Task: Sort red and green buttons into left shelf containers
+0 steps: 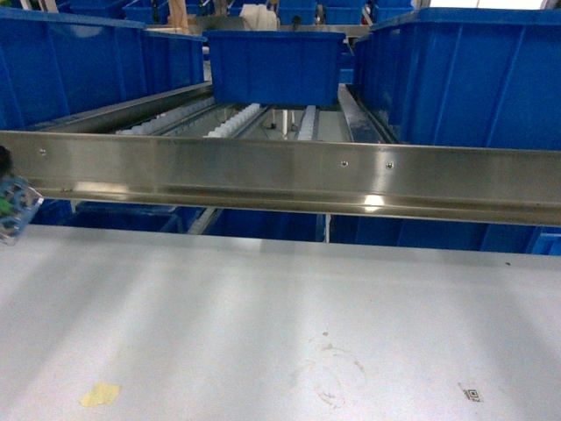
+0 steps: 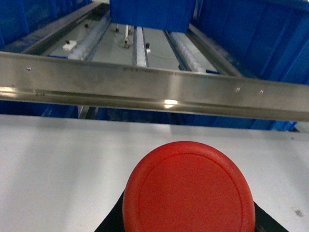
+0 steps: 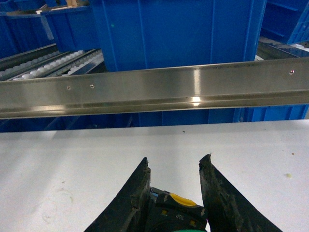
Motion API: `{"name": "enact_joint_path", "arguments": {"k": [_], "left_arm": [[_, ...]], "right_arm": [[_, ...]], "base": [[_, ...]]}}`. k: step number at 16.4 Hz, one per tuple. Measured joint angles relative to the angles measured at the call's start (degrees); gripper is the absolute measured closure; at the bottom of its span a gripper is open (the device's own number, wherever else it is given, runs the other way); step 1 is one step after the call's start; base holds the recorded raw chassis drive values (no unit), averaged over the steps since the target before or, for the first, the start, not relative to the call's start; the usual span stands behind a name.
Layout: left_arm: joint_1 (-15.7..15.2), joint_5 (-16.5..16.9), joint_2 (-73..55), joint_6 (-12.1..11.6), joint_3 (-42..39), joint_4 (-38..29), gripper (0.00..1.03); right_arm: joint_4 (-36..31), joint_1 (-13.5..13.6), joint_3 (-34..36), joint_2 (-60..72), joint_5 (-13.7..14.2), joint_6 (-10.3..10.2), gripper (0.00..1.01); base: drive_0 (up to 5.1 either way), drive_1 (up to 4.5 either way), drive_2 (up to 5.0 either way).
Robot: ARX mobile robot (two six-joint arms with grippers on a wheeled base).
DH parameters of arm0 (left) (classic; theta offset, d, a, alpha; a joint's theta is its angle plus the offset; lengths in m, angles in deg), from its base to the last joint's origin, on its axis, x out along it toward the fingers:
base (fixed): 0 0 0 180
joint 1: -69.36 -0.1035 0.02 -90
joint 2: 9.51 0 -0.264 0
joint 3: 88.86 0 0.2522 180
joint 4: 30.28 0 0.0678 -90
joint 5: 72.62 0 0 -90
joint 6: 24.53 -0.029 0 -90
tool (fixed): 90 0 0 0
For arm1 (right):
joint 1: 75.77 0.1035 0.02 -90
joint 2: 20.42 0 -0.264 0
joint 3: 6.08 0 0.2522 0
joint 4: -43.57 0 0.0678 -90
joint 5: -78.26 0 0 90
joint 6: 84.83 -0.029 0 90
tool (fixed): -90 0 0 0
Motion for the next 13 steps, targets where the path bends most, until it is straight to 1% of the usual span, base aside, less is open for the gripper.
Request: {"name": "enact_joint_path", "arguments": {"k": [1,2,4,13], "left_arm": [[0.6,-1.0,3.7,1.0,-0.1,1.3,0.79],[0.5,-1.6,4.5,1.6,-0.1,0.8,0.79],[0.4,-1.9,3.4,1.8,-0.1,1.5,0.79],[0.5,-1.8,3.6,2.0,-0.3,1.4,0.79]], "right_arm": [[0.0,0.0,0.0,0.0,0.0,0.0,0.73],[0.0,0.0,0.0,0.0,0.0,0.0,0.73],[0.0,0.0,0.0,0.0,0.0,0.0,0.73],[0.0,0.0,0.0,0.0,0.0,0.0,0.73]], "base": [[0.0,0.0,0.0],[0.0,0.0,0.0],[0.0,0.0,0.0],[-4.6,0.89,3.8]]}}
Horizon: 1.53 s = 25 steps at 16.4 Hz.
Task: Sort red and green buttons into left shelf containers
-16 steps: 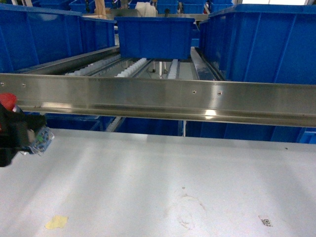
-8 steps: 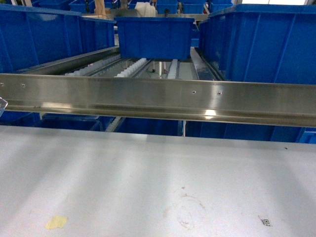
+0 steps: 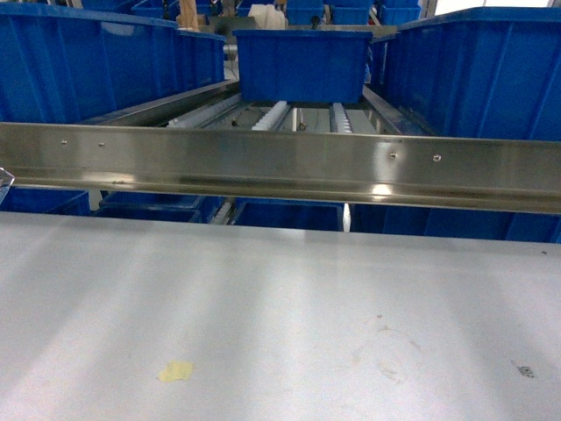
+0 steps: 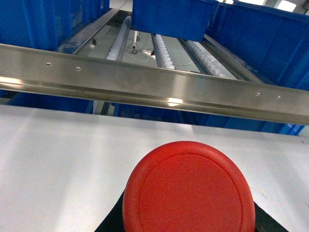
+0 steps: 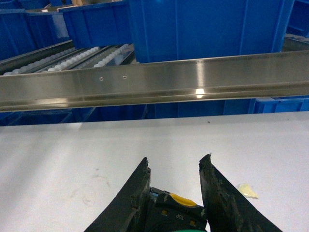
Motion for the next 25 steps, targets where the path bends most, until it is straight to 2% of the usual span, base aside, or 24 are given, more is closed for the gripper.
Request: {"name": "enact_joint_path", "arguments": {"k": [5,25], "left_arm": [[0.0,0.0,0.0,0.4,0.0,0.0,0.79],[0.0,0.0,0.0,0.6,0.0,0.0,0.79]], "right_arm": [[0.1,0.0,0.0,0.0,0.0,0.0,0.73],[0.0,0.0,0.0,0.0,0.0,0.0,0.73]], "base": [[-4.8,1.04,3.6],[-4.9,2.46,2.5]]}}
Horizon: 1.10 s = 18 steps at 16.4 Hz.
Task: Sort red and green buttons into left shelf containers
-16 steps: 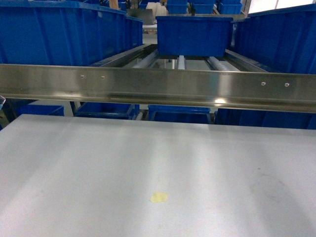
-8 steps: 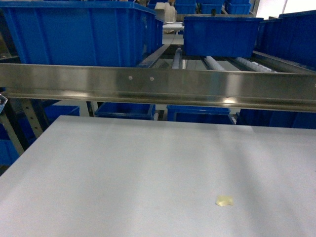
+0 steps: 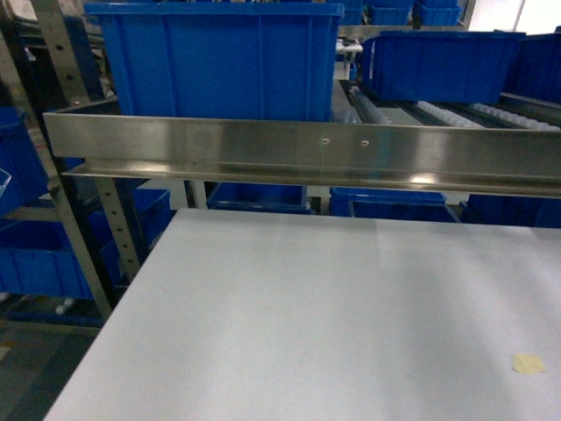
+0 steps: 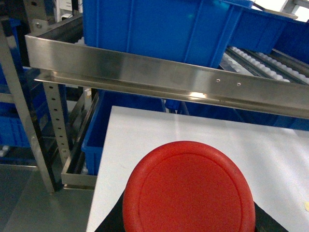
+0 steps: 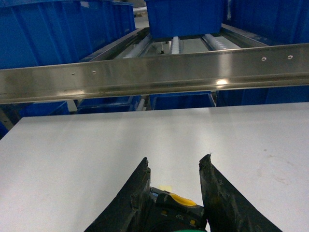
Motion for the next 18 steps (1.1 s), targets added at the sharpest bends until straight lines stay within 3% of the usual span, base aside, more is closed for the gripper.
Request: {"name": "enact_joint_path", "arguments": {"k": [18], "left_arm": [[0.0,0.0,0.0,0.0,0.0,0.0,0.79]], "right_arm": [[0.0,0.0,0.0,0.0,0.0,0.1,0.73]], "base": [[-4.9,1.71,3.1]]}}
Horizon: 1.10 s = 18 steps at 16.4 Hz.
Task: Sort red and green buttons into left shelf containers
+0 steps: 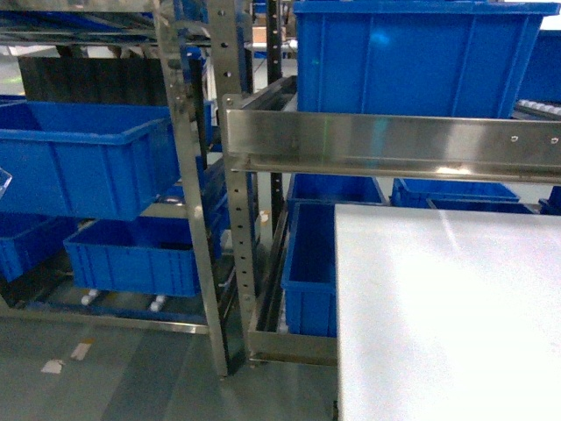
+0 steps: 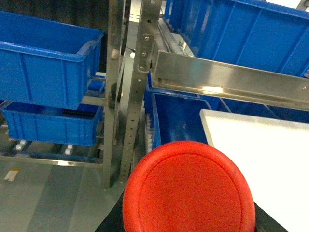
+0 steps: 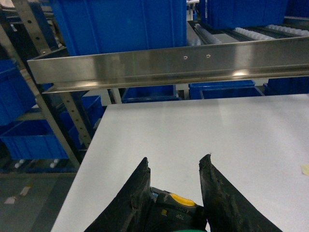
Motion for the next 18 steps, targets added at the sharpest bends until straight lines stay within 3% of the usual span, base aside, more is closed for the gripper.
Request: {"name": "enact_joint_path", "arguments": {"k": [5,18], "left_arm": [[0.0,0.0,0.1,0.0,0.0,0.0,0.79],[0.0,-0.1,0.1,0.0,0.0,-0.1,0.79]], "right_arm": [[0.0,0.0,0.0,0.0,0.0,0.0,0.73],[-0.1,0.0,0.0,0.0,0.0,0.0,0.73]], "base": [[-5.0,2.25,2.6],[-4.7,3.6,1.3]]}}
